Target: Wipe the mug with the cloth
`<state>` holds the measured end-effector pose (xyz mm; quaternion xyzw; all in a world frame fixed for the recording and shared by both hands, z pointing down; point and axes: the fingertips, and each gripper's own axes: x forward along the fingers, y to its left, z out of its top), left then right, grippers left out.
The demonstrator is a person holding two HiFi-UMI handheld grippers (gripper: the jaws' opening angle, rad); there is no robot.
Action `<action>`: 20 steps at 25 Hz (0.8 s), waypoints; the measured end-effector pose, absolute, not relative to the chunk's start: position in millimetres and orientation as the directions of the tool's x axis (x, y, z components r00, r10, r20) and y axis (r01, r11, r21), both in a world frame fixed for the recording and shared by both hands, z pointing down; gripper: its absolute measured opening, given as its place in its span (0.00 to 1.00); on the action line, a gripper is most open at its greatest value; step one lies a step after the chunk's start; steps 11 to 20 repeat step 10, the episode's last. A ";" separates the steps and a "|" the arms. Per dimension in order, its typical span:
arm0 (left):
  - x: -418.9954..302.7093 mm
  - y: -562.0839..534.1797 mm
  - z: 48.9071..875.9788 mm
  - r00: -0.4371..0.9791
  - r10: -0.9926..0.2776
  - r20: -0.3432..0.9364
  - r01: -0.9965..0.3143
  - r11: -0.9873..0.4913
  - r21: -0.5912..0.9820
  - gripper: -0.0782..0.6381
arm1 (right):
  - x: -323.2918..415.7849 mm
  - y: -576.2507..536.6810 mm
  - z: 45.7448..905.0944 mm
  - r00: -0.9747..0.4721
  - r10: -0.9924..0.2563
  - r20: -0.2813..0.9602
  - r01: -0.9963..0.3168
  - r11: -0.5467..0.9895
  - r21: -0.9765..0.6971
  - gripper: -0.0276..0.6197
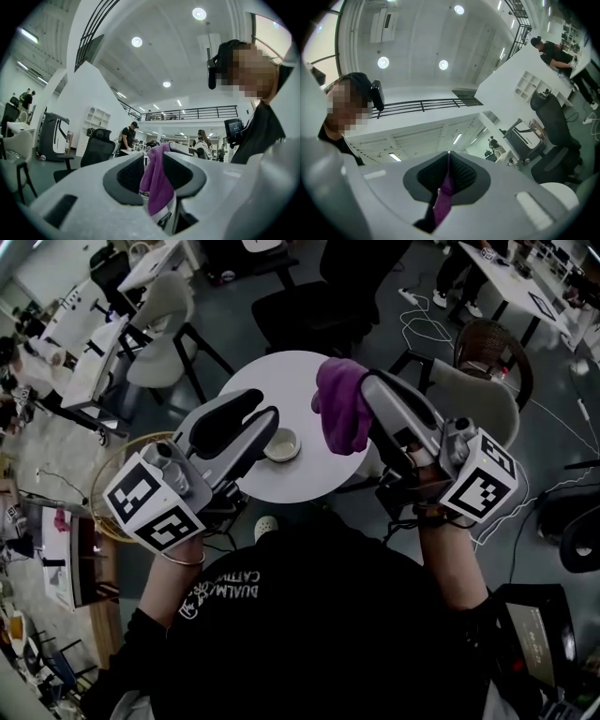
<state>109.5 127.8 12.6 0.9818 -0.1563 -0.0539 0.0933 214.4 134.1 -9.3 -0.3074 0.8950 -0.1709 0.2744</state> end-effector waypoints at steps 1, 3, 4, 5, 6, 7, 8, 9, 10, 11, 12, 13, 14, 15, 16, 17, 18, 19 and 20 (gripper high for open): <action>110.0 127.6 14.6 0.947 -0.315 -0.068 -0.297 -0.933 0.202 0.28 | 215.6 133.7 -8.2 -0.658 -0.645 -0.389 -0.451 0.751 -0.483 0.08; 110.6 126.9 19.0 0.949 -0.313 -0.051 -0.296 -0.933 0.206 0.28 | 218.4 133.0 -6.9 -0.650 -0.645 -0.403 -0.431 0.749 -0.503 0.08; 110.6 126.4 20.9 0.949 -0.312 -0.045 -0.296 -0.932 0.208 0.27 | 219.4 132.5 -6.2 -0.647 -0.644 -0.408 -0.425 0.749 -0.509 0.08; 110.5 125.7 22.2 0.949 -0.312 -0.042 -0.297 -0.932 0.210 0.27 | 220.1 131.8 -5.1 -0.646 -0.645 -0.408 -0.424 0.748 -0.511 0.08; 110.6 125.0 23.3 0.949 -0.312 -0.041 -0.298 -0.931 0.210 0.27 | 220.7 131.2 -3.7 -0.646 -0.647 -0.404 -0.429 0.746 -0.509 0.08; 110.9 124.3 24.2 0.949 -0.313 -0.040 -0.298 -0.931 0.210 0.26 | 221.2 130.6 -2.2 -0.647 -0.650 -0.399 -0.436 0.744 -0.507 0.08; 111.4 123.6 25.1 0.949 -0.312 -0.039 -0.298 -0.932 0.209 0.26 | 221.8 130.1 -0.8 -0.647 -0.653 -0.394 -0.443 0.742 -0.504 0.08; 112.0 123.0 26.0 0.950 -0.311 -0.038 -0.297 -0.932 0.208 0.26 | 222.4 129.5 0.5 -0.646 -0.656 -0.390 -0.449 0.740 -0.501 0.08; 112.7 122.4 27.0 0.950 -0.310 -0.037 -0.296 -0.932 0.207 0.26 | 223.0 129.0 1.8 -0.646 -0.659 -0.386 -0.454 0.738 -0.500 0.08; 112.7 122.4 27.0 0.950 -0.310 -0.037 -0.296 -0.932 0.207 0.26 | 223.0 129.0 1.8 -0.646 -0.659 -0.386 -0.454 0.738 -0.500 0.08; 112.7 122.4 27.0 0.950 -0.310 -0.037 -0.296 -0.932 0.207 0.26 | 223.0 129.0 1.8 -0.646 -0.659 -0.386 -0.454 0.738 -0.500 0.08; 112.7 122.4 27.0 0.950 -0.310 -0.037 -0.296 -0.932 0.207 0.26 | 223.0 129.0 1.8 -0.646 -0.659 -0.386 -0.454 0.738 -0.500 0.08; 112.7 122.4 27.0 0.950 -0.310 -0.037 -0.296 -0.932 0.207 0.26 | 223.0 129.0 1.8 -0.646 -0.659 -0.386 -0.454 0.738 -0.500 0.08; 112.7 122.4 27.0 0.950 -0.310 -0.037 -0.296 -0.932 0.207 0.26 | 223.0 129.0 1.8 -0.646 -0.659 -0.386 -0.454 0.738 -0.500 0.08; 112.7 122.4 27.0 0.950 -0.310 -0.037 -0.296 -0.932 0.207 0.26 | 223.0 129.0 1.8 -0.646 -0.659 -0.386 -0.454 0.738 -0.500 0.08; 112.7 122.4 27.0 0.950 -0.310 -0.037 -0.296 -0.932 0.207 0.26 | 223.0 129.0 1.8 -0.646 -0.659 -0.386 -0.454 0.738 -0.500 0.08; 112.7 122.4 27.0 0.950 -0.310 -0.037 -0.296 -0.932 0.207 0.26 | 223.0 129.0 1.8 -0.646 -0.659 -0.386 -0.454 0.738 -0.500 0.08; 112.7 122.4 27.0 0.950 -0.310 -0.037 -0.296 -0.932 0.207 0.26 | 223.0 129.0 1.8 -0.646 -0.659 -0.386 -0.454 0.738 -0.500 0.08; 112.7 122.4 27.0 0.950 -0.310 -0.037 -0.296 -0.932 0.207 0.26 | 223.0 129.0 1.8 -0.646 -0.659 -0.386 -0.454 0.738 -0.500 0.08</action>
